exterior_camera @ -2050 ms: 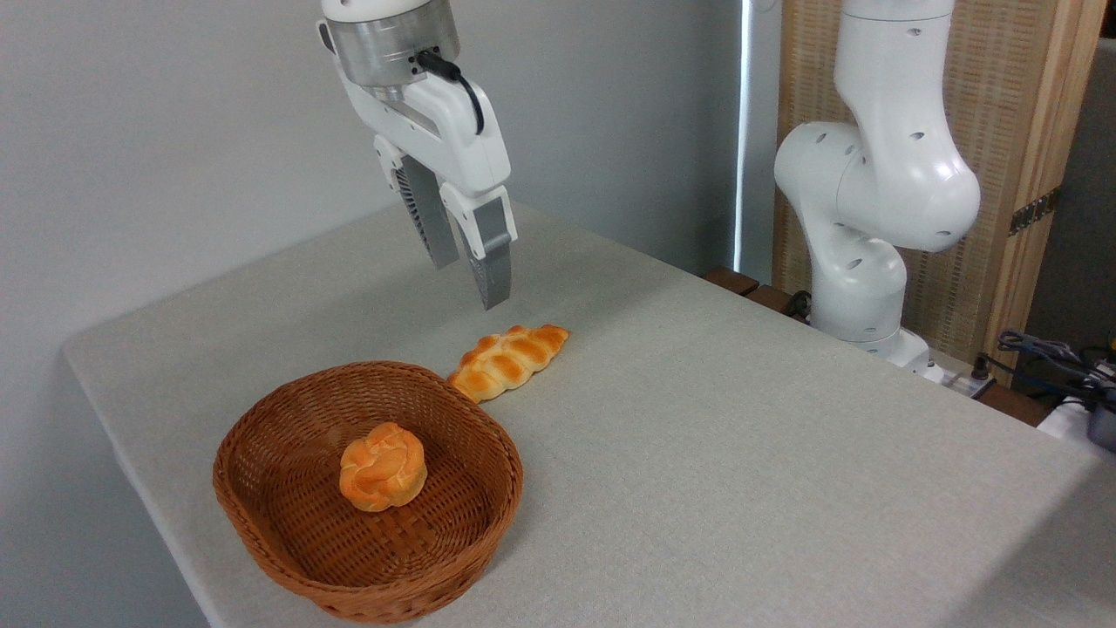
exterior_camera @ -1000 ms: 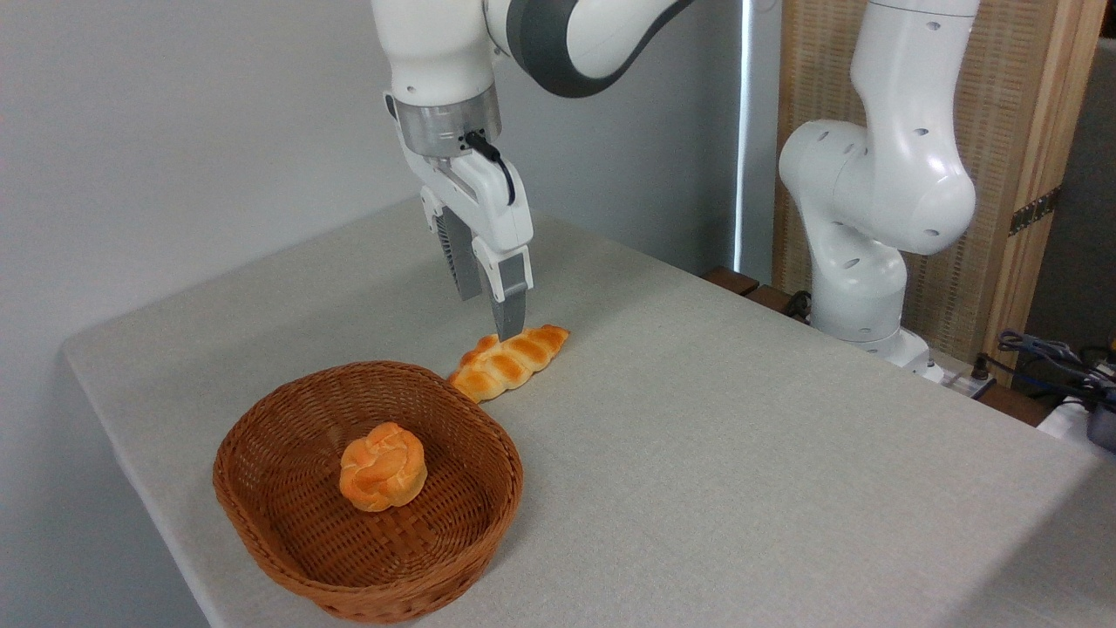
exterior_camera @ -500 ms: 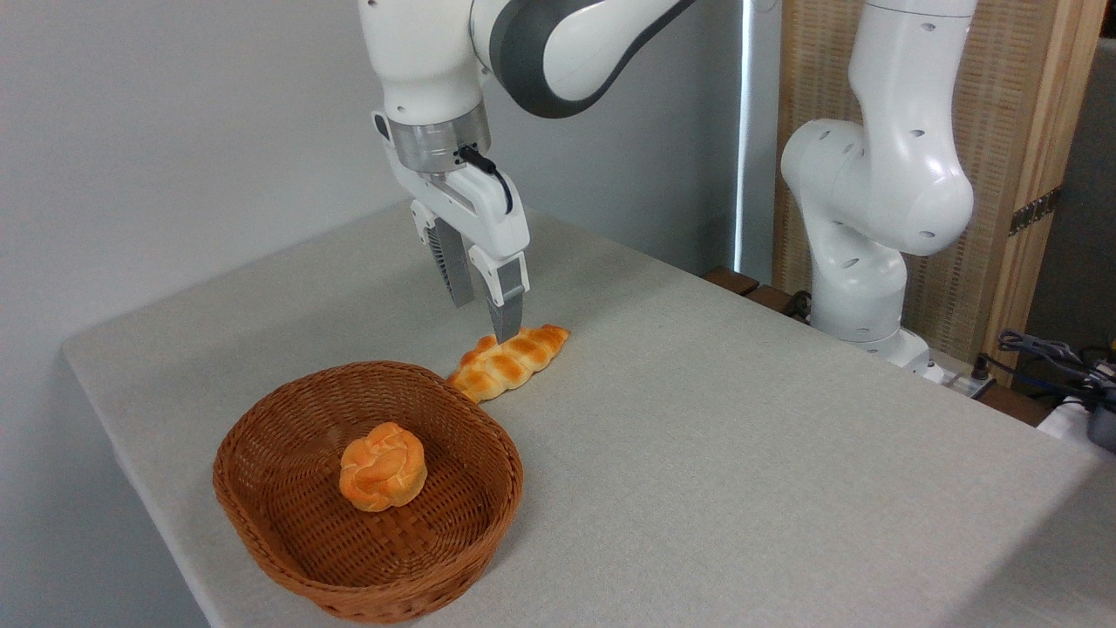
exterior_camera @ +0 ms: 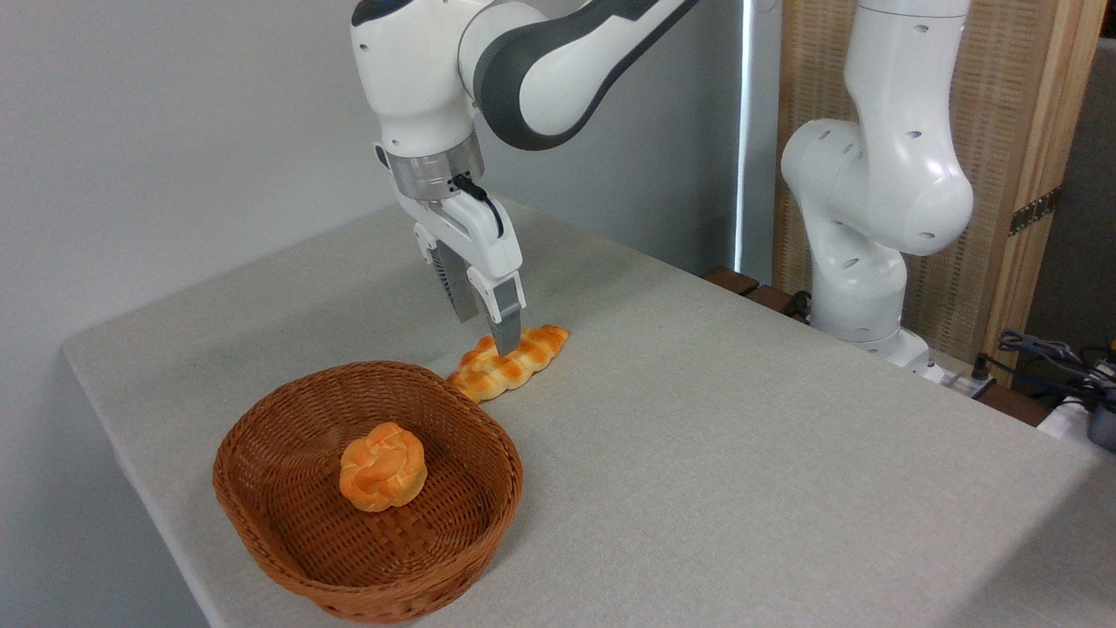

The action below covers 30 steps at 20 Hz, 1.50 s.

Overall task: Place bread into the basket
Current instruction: 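Lower the open gripper down onto the braided bread roll, then close the gripper around the middle of the braided roll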

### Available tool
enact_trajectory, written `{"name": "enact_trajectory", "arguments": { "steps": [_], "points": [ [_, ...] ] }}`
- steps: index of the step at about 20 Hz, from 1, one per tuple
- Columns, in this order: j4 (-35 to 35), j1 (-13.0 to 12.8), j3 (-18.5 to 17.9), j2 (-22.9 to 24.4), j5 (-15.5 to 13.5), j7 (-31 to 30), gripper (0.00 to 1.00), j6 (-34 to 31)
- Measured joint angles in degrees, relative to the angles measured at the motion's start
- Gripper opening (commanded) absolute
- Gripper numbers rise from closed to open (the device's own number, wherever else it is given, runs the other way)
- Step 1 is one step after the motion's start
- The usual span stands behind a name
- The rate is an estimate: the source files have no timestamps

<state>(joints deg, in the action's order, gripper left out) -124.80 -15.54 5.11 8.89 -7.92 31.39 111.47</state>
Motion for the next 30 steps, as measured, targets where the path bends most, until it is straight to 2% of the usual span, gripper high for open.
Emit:
{"name": "enact_trajectory", "arguments": {
  "steps": [10, 23, 27, 30],
  "points": [
    [-0.8, 0.0, 0.1, -0.8, 0.0, 0.0, 0.98, 0.1],
    [-2.3, 0.0, 0.6, -2.9, 0.0, -0.3, 0.97, 3.5],
    [-2.6, 0.0, 0.6, -3.1, 0.0, -0.3, 0.75, 4.1],
    [-2.7, 0.0, 0.6, -3.3, 0.0, -0.3, 0.63, 4.7]
  ]
}}
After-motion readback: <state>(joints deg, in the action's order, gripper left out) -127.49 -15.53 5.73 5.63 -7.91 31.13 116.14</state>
